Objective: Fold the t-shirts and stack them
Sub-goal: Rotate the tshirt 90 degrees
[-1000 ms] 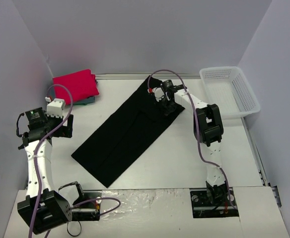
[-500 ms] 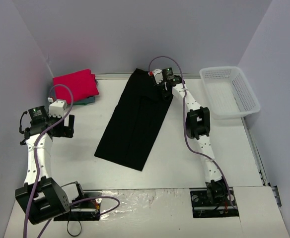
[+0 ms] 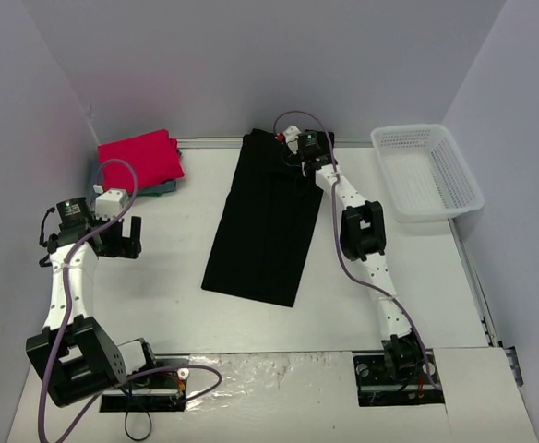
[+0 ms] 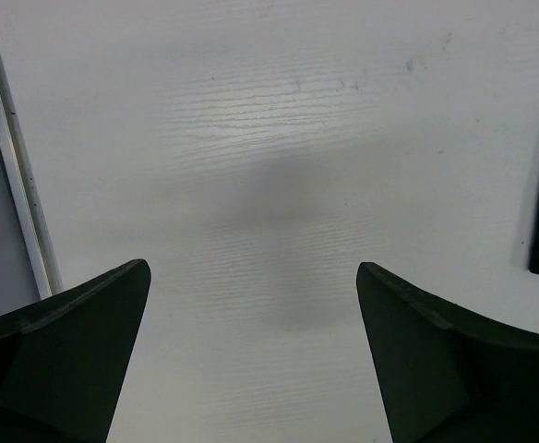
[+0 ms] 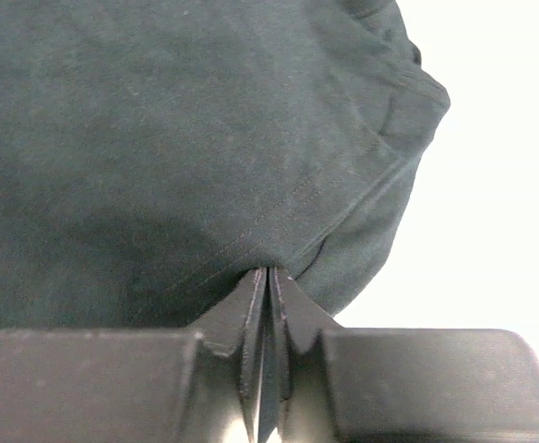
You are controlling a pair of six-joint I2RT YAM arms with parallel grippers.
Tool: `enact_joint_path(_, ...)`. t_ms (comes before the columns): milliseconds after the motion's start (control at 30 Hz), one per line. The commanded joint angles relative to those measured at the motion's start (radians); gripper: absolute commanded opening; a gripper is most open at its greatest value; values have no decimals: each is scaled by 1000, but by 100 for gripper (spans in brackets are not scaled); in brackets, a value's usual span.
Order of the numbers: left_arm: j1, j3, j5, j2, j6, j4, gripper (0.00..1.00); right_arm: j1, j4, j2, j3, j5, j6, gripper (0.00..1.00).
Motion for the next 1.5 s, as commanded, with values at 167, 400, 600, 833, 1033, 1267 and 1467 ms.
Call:
enact_joint_path(167, 6, 34, 53, -49, 5, -24, 94, -9, 127, -77, -133, 128, 3, 0)
enact_joint_path(400, 4, 25, 96, -84, 6, -24, 94, 10, 138, -376, -358, 57, 78, 0)
enact_joint_path(600, 4, 28, 151, -107, 8, -26, 94, 43, 37, -678, -589, -71, 150, 0)
enact_joint_path(833, 3, 36, 180, -126, 39, -52, 94, 54, -303, -944, -829, -501, 181, 6)
enact_joint_path(1033, 3, 28, 212, -133, 40, -57, 94, 135, -494, -966, -958, -564, 131, 0)
enact_joint_path(1267, 3, 26, 225, -140, 45, -69, 94, 215, -502, -946, -1090, -599, 111, 0)
enact_joint_path(1467, 4, 26, 226, -138, 49, -70, 94, 272, -511, -900, -1106, -602, 94, 0)
